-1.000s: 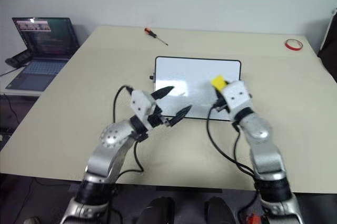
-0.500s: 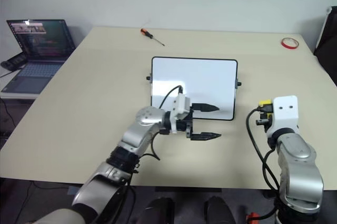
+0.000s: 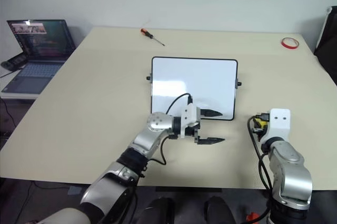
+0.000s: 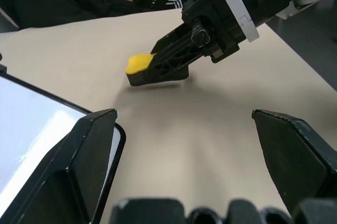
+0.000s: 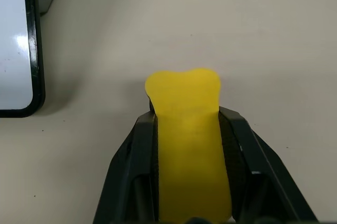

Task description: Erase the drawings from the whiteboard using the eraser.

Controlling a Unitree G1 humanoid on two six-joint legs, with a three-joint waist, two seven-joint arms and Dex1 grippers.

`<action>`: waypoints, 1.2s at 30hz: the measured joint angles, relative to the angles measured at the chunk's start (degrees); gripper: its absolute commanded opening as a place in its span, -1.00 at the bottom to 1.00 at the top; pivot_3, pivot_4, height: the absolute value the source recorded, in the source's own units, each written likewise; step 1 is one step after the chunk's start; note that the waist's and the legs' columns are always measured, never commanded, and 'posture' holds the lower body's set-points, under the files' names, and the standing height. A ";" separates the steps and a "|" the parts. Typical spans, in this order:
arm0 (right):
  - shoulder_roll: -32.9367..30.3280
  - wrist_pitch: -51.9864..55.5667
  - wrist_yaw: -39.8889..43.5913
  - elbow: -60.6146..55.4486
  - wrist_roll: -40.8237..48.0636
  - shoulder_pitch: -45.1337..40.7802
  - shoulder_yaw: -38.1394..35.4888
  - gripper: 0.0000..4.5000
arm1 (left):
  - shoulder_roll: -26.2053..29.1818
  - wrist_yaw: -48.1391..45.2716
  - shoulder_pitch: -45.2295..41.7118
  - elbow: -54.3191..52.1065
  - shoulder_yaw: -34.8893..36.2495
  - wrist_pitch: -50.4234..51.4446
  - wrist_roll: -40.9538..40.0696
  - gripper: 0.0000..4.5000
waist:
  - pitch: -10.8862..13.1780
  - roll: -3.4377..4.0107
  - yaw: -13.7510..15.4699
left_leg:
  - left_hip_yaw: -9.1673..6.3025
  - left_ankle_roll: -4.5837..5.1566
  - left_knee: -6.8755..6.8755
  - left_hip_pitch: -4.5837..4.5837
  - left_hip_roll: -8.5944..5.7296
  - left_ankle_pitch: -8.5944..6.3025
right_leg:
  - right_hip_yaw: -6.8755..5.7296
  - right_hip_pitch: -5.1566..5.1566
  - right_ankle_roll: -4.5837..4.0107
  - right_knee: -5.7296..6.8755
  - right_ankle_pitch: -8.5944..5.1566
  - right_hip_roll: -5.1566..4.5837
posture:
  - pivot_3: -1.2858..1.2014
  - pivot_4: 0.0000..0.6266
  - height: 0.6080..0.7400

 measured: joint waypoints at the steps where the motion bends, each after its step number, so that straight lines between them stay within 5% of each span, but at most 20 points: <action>1: 0.00 -0.07 -0.05 0.47 0.32 -0.02 0.01 -0.47 | 0.16 0.05 0.00 -0.14 0.01 0.03 0.01 1.00 | 0.00 0.00 0.00 | 0.00 0.00 0.00 0.00 0.00 0.00 | 0.00 0.00 0.00 0.00 0.00 0.00 | 0.03 -0.52 1.00; 17: -0.69 -0.36 -1.42 1.59 2.65 -0.03 0.08 -0.47 | 0.49 0.14 0.00 -1.00 0.05 0.84 0.00 1.00 | 0.00 0.01 0.00 | 0.01 0.00 0.01 0.00 0.00 0.00 | 0.00 0.00 0.00 0.01 0.00 0.00 | 0.03 -0.52 1.00; 18: -0.71 -0.37 -1.75 1.62 2.68 -0.05 0.07 -0.16 | 0.55 0.12 0.04 -1.15 0.05 1.06 0.00 1.00 | 0.00 0.01 0.00 | 0.01 0.00 0.02 0.00 0.00 0.00 | 0.00 0.00 0.00 0.02 0.00 0.00 | 0.03 -0.52 1.00; 24: -1.61 -0.36 -3.55 2.86 2.62 -1.43 -0.68 0.74 | 1.41 0.04 0.37 -4.15 0.05 3.95 -0.15 1.00 | -0.01 0.01 0.00 | 0.01 0.00 0.03 0.01 0.00 0.00 | 0.01 0.00 0.00 0.04 0.00 0.00 | 0.03 -0.52 1.00; 29: -2.32 -0.37 -4.35 2.88 2.66 -1.71 -0.67 0.99 | 1.46 0.09 0.40 -5.04 0.05 4.97 -0.26 1.00 | -0.01 0.02 0.01 | 0.02 0.00 0.03 0.01 0.00 0.00 | 0.01 0.01 0.00 0.04 0.00 0.00 | 0.03 -0.52 1.00; 36: -2.64 -0.37 -4.56 2.88 3.62 -1.74 -0.69 0.99 | 1.59 0.16 0.57 -5.37 0.07 5.76 -0.43 1.00 | -0.01 0.02 0.00 | 0.03 0.00 0.04 0.01 0.00 0.00 | 0.02 0.01 0.00 0.05 0.00 0.00 | 0.03 -0.52 1.00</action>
